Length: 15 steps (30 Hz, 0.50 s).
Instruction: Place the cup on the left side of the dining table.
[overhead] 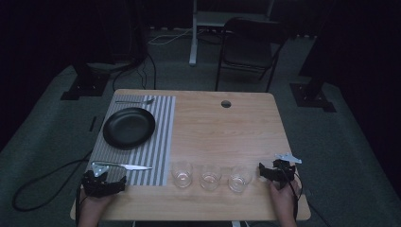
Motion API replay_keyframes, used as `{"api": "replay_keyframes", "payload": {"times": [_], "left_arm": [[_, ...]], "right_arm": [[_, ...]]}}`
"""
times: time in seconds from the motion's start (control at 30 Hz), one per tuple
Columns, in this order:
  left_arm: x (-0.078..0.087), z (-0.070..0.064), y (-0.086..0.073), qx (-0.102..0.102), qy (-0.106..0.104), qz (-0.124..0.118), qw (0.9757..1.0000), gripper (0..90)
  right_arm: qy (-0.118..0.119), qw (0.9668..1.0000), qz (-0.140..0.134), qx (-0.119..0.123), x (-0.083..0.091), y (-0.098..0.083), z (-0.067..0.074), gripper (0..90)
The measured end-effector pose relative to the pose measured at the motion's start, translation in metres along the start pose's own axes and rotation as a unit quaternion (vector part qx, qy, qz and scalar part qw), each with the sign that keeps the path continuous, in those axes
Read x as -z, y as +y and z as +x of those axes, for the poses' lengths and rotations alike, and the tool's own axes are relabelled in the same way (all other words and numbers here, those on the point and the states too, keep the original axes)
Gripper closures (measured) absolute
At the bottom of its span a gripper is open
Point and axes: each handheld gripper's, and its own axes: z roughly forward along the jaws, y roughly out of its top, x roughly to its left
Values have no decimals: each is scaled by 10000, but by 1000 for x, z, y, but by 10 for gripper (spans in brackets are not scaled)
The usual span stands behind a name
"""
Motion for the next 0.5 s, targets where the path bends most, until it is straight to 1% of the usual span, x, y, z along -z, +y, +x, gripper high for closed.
{"api": "replay_keyframes", "payload": {"times": [0.13,0.23,0.3,0.33,0.4,0.43,0.47,0.5], "left_arm": [[1,1,1,-17,-30,50,10000,13],[2,1,0,-8,-8,60,10000,14],[3,2,0,-30,-116,44,9999,14],[4,1,0,-16,-98,7,10000,14],[4,2,0,0,-242,29,9997,14],[4,2,0,-9,-217,25,9998,14],[4,1,0,-28,-272,54,9996,14],[4,1,0,-47,-268,48,9996,14]], "right_arm": [[1,10000,0,-1,0,0,0,120],[1,10000,0,-2,0,0,0,120],[0,10000,-1,1,0,0,0,120],[1,10000,0,-2,0,0,0,120],[1,10000,0,-1,0,0,0,120],[0,10000,0,-1,0,0,0,120],[1,10000,0,-2,0,0,0,120],[1,10000,0,-1,0,0,0,120]]}}
